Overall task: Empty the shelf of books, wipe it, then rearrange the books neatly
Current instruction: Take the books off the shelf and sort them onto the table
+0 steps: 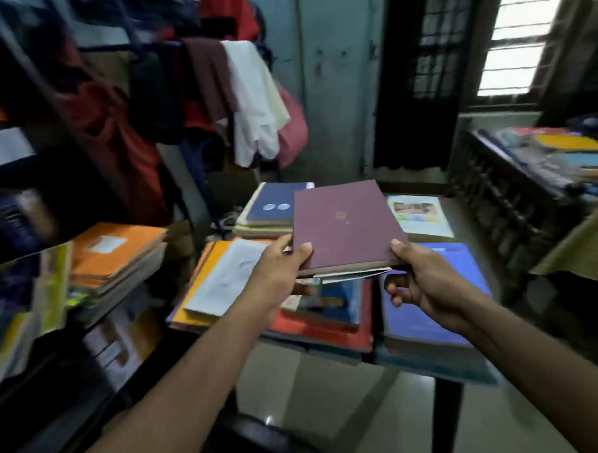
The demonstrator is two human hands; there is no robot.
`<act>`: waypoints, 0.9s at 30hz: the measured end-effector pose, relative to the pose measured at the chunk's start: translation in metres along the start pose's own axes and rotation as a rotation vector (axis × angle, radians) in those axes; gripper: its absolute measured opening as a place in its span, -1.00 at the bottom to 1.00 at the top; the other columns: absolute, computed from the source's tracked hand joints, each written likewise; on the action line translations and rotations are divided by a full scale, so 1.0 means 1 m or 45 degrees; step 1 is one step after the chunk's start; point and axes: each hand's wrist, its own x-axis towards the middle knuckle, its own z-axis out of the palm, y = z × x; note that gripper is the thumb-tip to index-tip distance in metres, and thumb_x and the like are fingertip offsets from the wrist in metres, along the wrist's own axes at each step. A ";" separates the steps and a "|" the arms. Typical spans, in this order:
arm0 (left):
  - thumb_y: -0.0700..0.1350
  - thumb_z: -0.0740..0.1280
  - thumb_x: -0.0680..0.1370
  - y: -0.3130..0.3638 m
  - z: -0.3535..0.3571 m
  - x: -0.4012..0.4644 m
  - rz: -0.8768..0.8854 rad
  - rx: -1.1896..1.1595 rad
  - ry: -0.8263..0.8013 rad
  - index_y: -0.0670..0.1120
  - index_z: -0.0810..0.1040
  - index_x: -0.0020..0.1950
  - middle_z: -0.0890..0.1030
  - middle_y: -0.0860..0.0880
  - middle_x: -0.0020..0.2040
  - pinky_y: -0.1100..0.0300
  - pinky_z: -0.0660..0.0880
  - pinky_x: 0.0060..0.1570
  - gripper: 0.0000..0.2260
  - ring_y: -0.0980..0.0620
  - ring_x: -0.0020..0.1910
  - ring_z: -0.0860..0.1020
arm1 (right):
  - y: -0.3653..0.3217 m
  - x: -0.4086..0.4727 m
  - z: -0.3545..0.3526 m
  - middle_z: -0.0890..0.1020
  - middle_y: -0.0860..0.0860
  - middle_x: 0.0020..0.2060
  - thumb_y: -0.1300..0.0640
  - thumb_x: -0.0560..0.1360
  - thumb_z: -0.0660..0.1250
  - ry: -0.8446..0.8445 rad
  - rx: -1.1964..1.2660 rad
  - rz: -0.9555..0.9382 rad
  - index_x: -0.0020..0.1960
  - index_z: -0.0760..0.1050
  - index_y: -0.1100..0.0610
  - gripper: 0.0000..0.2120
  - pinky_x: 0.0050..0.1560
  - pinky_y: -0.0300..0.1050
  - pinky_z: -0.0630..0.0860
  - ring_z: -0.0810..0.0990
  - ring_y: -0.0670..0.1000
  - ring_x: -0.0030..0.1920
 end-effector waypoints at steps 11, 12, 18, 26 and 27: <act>-0.08 0.32 0.63 0.005 0.146 0.178 0.334 0.764 -0.137 0.00 0.59 0.26 0.65 -0.01 0.19 0.12 0.51 0.18 -0.78 0.00 0.14 0.60 | -0.024 0.118 -0.151 0.52 0.09 -0.26 -0.10 0.69 0.10 0.652 -0.679 -0.208 -0.23 0.47 0.06 -0.59 -0.25 -0.07 0.30 0.44 0.04 -0.28; -0.11 0.31 0.61 -0.005 0.153 0.183 0.287 0.954 -0.210 -0.04 0.61 0.16 0.66 -0.06 0.13 0.11 0.53 0.10 -0.84 -0.07 0.10 0.61 | -0.015 0.131 -0.160 0.56 0.17 -0.19 -0.09 0.70 0.08 0.661 -0.831 -0.156 -0.21 0.48 0.09 -0.58 -0.17 -0.05 0.33 0.49 0.09 -0.19; -0.22 0.25 0.58 -0.032 0.178 0.185 0.229 1.654 -0.349 -0.20 0.53 0.23 0.59 -0.23 0.21 0.05 0.47 0.04 -0.76 -0.25 0.19 0.56 | 0.033 0.158 -0.189 0.60 0.32 0.10 -0.19 0.50 -0.19 0.555 -1.409 0.221 -0.04 0.42 0.16 -0.46 -0.05 0.00 0.40 0.53 0.20 -0.04; -0.13 0.30 0.55 0.007 0.113 0.143 0.488 1.248 -0.125 0.01 0.58 0.28 0.65 -0.04 0.22 0.03 0.52 0.21 -0.69 -0.08 0.20 0.59 | -0.001 0.127 -0.091 0.37 0.18 0.38 -0.31 0.58 0.02 0.641 -1.727 -0.327 0.53 0.22 0.06 -0.34 0.34 0.20 0.29 0.35 0.27 0.37; -0.11 0.31 0.54 0.013 0.098 0.132 0.518 1.145 -0.090 0.05 0.59 0.24 0.68 0.00 0.14 0.05 0.55 0.16 -0.72 -0.02 0.12 0.63 | -0.005 0.125 -0.070 0.42 0.17 0.30 -0.34 0.54 0.00 0.535 -1.662 -0.410 0.48 0.29 0.05 -0.33 0.32 0.17 0.31 0.39 0.26 0.32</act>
